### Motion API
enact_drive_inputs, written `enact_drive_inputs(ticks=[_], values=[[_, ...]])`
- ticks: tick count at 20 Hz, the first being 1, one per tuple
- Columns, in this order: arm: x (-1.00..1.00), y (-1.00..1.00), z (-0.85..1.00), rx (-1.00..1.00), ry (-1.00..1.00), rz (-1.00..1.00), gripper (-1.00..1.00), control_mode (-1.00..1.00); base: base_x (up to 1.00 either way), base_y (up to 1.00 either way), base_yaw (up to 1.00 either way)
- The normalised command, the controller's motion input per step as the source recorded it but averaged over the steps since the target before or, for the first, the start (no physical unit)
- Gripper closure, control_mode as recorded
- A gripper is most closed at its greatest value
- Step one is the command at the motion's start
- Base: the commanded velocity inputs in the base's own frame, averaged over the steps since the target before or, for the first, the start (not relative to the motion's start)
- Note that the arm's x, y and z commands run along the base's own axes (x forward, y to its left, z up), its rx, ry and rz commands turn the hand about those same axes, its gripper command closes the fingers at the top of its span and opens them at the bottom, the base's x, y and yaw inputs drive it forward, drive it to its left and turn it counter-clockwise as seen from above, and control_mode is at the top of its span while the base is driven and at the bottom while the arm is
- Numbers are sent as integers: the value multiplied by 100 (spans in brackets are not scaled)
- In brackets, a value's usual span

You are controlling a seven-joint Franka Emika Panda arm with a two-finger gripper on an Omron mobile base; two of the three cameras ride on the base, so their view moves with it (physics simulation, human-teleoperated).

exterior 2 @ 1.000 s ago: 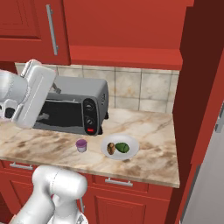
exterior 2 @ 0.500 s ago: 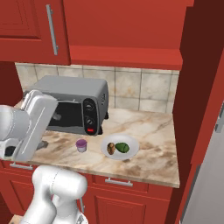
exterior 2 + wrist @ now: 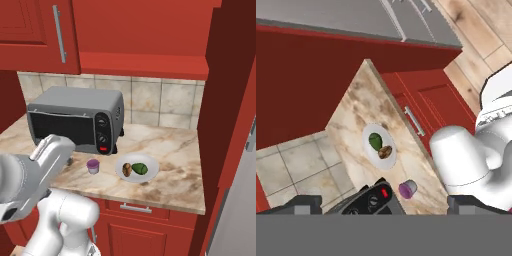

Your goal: Pick the avocado and bread from the counter and place them on the plate. Then pick the jam from the cabinet and place it next to the plate. Lastly close the cabinet door.

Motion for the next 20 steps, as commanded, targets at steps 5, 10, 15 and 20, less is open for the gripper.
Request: enact_drive_inputs(ticks=[5,10,15,20], values=[[-36,-16,-32,12,-17,0,-100,-100,0,0,0],[-2,-23,-39,15,-22,0,-100,-100,0,0,0],[1,-29,-37,18,-24,0,-100,-100,0,0,0],[-26,-43,-11,23,-26,0,-100,-100,0,0,0]])
